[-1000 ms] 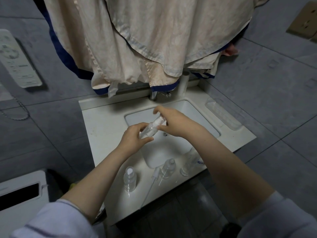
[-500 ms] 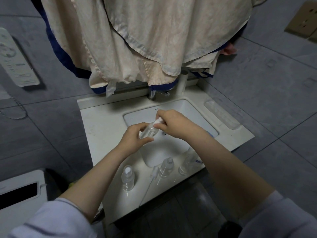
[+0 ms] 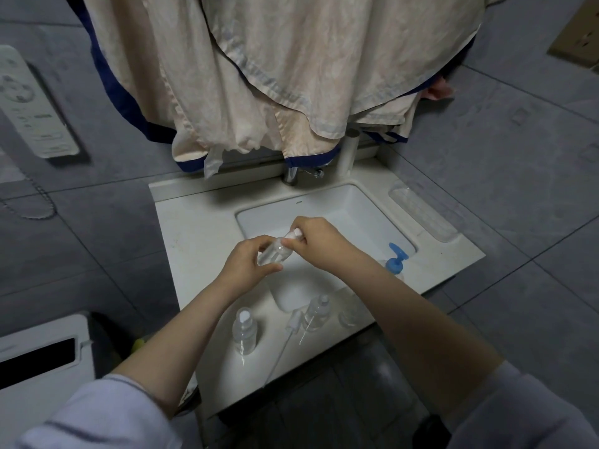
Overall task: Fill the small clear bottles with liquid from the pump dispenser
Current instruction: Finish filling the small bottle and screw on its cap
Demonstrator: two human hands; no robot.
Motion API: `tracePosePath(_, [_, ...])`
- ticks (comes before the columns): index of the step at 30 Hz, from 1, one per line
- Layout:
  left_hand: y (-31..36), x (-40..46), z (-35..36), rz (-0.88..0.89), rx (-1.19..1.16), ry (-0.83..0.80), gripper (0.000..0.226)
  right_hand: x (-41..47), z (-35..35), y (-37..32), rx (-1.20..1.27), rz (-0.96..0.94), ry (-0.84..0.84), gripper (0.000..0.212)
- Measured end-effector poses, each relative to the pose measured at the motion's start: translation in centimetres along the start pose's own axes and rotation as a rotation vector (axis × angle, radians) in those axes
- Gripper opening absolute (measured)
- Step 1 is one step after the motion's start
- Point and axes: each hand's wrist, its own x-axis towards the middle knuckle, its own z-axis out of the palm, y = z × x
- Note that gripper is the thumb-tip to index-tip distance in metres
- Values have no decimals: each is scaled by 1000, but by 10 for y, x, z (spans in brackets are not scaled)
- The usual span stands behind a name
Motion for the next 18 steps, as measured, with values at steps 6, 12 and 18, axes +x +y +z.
tracePosePath(6, [-24,-14,-4,-164,-83,31,29,-6,-4,16,3,47,-76,41])
tracePosePath(12, [-41,-37,2,-276,-143,36,29,-19,4,24,-94,31,-189,28])
tracePosePath(18, [-46,-49,3,-329,-198,40,28,-26,14,24,-88,33,-221,28])
